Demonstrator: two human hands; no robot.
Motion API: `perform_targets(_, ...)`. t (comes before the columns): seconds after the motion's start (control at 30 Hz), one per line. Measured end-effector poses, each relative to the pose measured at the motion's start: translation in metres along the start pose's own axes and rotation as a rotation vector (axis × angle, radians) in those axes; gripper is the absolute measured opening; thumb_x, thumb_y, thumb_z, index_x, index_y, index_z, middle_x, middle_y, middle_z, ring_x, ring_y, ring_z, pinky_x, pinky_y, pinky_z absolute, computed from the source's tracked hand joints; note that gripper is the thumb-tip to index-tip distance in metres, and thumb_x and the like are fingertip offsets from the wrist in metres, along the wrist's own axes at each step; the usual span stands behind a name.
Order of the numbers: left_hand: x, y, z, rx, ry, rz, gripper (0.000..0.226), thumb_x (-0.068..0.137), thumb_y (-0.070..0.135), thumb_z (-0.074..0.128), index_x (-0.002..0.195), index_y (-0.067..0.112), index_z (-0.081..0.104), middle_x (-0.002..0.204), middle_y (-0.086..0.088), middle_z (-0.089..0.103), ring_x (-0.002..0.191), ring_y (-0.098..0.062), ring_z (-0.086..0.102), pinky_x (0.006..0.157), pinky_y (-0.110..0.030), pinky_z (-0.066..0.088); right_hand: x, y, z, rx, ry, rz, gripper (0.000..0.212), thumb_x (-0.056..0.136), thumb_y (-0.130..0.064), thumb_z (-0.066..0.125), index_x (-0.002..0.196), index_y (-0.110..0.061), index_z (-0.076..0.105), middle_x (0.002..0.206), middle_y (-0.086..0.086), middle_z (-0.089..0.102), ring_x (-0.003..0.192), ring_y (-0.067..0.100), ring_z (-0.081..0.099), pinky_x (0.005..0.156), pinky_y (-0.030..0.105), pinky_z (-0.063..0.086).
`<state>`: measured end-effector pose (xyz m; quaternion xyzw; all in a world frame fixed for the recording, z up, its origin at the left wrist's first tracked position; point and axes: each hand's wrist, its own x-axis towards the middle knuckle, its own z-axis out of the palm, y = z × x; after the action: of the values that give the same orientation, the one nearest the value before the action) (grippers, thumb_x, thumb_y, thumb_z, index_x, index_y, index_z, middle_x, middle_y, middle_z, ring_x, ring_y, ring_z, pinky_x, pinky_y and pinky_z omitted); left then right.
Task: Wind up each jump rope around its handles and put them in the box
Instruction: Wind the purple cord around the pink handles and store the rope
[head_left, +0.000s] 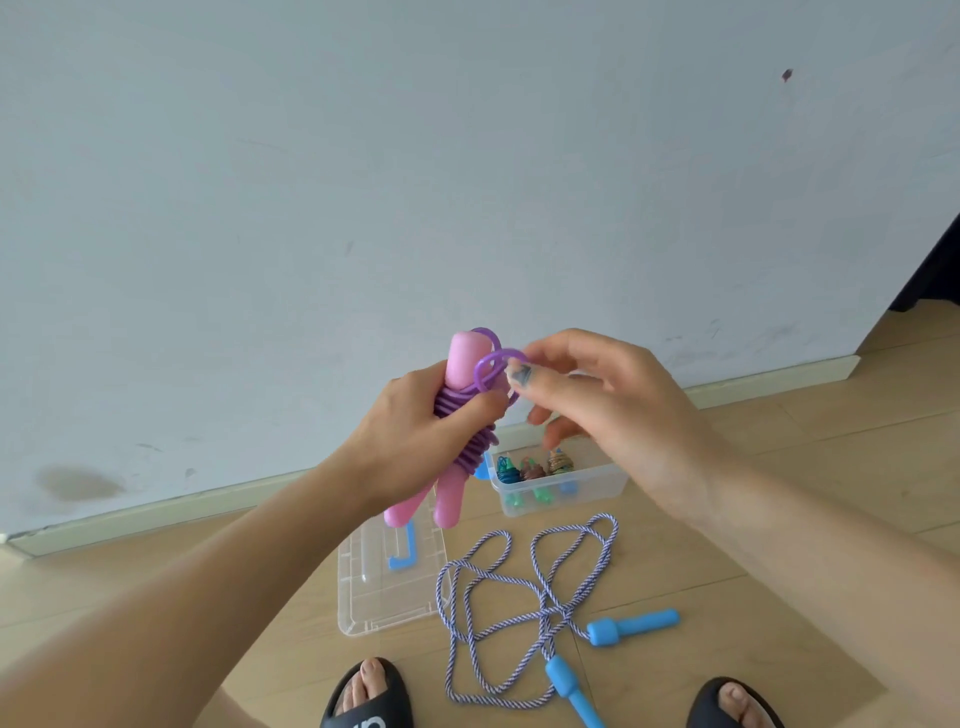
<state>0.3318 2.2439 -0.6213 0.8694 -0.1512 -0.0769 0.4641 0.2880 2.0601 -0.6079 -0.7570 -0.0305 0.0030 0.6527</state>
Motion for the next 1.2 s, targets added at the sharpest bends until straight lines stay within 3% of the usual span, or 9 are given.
perform_targets(0.1, 0.001, 0.002, -0.001, -0.082, -0.045, -0.042, 0.036, 0.087, 0.049, 0.060, 0.089, 0.015, 0.068, 0.072, -0.001, 0.073, 0.062, -0.017, 0.070, 0.066, -0.037, 0.059, -0.006, 0.009, 0.012, -0.089, 0.089, -0.082, 0.021, 0.086, -0.038, 0.074, 0.105, -0.032, 0.069, 0.105, 0.002, 0.061, 0.085, 0.012, 0.068, 0.072, 0.026, 0.055)
perform_targets(0.2, 0.005, 0.004, 0.003, -0.069, -0.065, -0.048, 0.030, 0.084, 0.049, 0.058, 0.091, 0.022, 0.069, 0.075, -0.002, 0.073, 0.073, -0.022, 0.072, 0.077, -0.046, 0.059, -0.012, 0.019, 0.036, -0.136, 0.216, -0.214, 0.025, 0.085, -0.031, 0.075, 0.108, -0.030, 0.067, 0.105, -0.003, 0.058, 0.089, 0.010, 0.065, 0.073, 0.023, 0.054)
perform_targets(0.37, 0.006, 0.002, 0.009, 0.002, -0.085, 0.008, 0.010, 0.083, 0.033, 0.062, 0.092, 0.028, 0.063, 0.069, 0.009, 0.070, 0.071, -0.017, 0.071, 0.077, -0.045, 0.059, -0.003, 0.026, 0.050, -0.362, 0.424, -0.358, 0.021, 0.091, -0.028, 0.068, 0.111, -0.021, 0.068, 0.091, -0.009, 0.052, 0.082, 0.000, 0.055, 0.069, 0.007, 0.039)
perform_targets(0.43, 0.005, 0.002, 0.007, -0.023, -0.083, 0.016, 0.008, 0.084, 0.030, 0.063, 0.092, 0.028, 0.062, 0.074, 0.007, 0.071, 0.073, -0.016, 0.071, 0.076, -0.043, 0.060, 0.004, 0.026, 0.048, -0.451, 0.453, -0.414, 0.009, 0.095, -0.024, 0.063, 0.101, -0.019, 0.068, 0.080, -0.009, 0.049, 0.072, 0.001, 0.050, 0.064, 0.008, 0.036)
perform_targets(0.5, 0.002, 0.003, 0.005, -0.134, -0.118, -0.014, 0.009, 0.089, 0.026, 0.064, 0.097, 0.024, 0.063, 0.082, 0.002, 0.072, 0.075, -0.018, 0.071, 0.072, -0.042, 0.060, 0.011, 0.025, 0.043, -0.450, 0.464, -0.427, 0.020, 0.099, -0.026, 0.060, 0.082, -0.014, 0.063, 0.067, -0.007, 0.048, 0.061, 0.008, 0.045, 0.057, 0.013, 0.033)
perform_targets(0.63, 0.001, 0.003, 0.001, -0.629, -0.159, -0.240, 0.027, 0.096, 0.026, 0.058, 0.119, 0.011, 0.059, 0.106, -0.025, 0.066, 0.077, -0.025, 0.066, 0.061, -0.037, 0.055, 0.013, 0.015, 0.026, -0.104, 0.359, -0.275, 0.031, 0.101, -0.027, 0.056, 0.080, -0.005, 0.061, 0.046, -0.012, 0.049, 0.040, 0.010, 0.036, 0.046, 0.021, 0.034)
perform_targets(0.73, 0.004, 0.001, -0.003, -0.704, -0.137, -0.283, 0.036, 0.100, 0.035, 0.048, 0.120, 0.007, 0.057, 0.104, -0.031, 0.066, 0.075, -0.027, 0.067, 0.059, -0.036, 0.055, 0.011, 0.014, 0.023, -0.368, 0.249, -0.411, 0.028, 0.101, -0.026, 0.057, 0.078, -0.010, 0.061, 0.045, -0.011, 0.045, 0.042, 0.012, 0.037, 0.046, 0.023, 0.034)
perform_targets(0.9, 0.001, 0.002, 0.001, -0.658, -0.178, -0.286, 0.058, 0.100, 0.049, 0.036, 0.110, -0.001, 0.063, 0.082, -0.017, 0.070, 0.069, -0.025, 0.065, 0.062, -0.034, 0.055, 0.014, 0.016, 0.018, -0.728, 0.107, -0.470, 0.024, 0.103, -0.027, 0.051, 0.088, -0.012, 0.063, 0.057, -0.011, 0.040, 0.055, 0.013, 0.041, 0.052, 0.023, 0.030)
perform_targets(1.2, 0.006, -0.001, 0.003, -0.624, -0.223, -0.247, 0.052, 0.100, 0.046, 0.037, 0.108, 0.002, 0.063, 0.082, -0.017, 0.069, 0.073, -0.028, 0.066, 0.063, -0.039, 0.057, 0.014, 0.005, 0.016, -1.041, -0.003, -0.383, 0.018, 0.101, -0.016, 0.046, 0.114, -0.015, 0.059, 0.066, -0.005, 0.034, 0.061, 0.024, 0.046, 0.056, 0.032, 0.030)
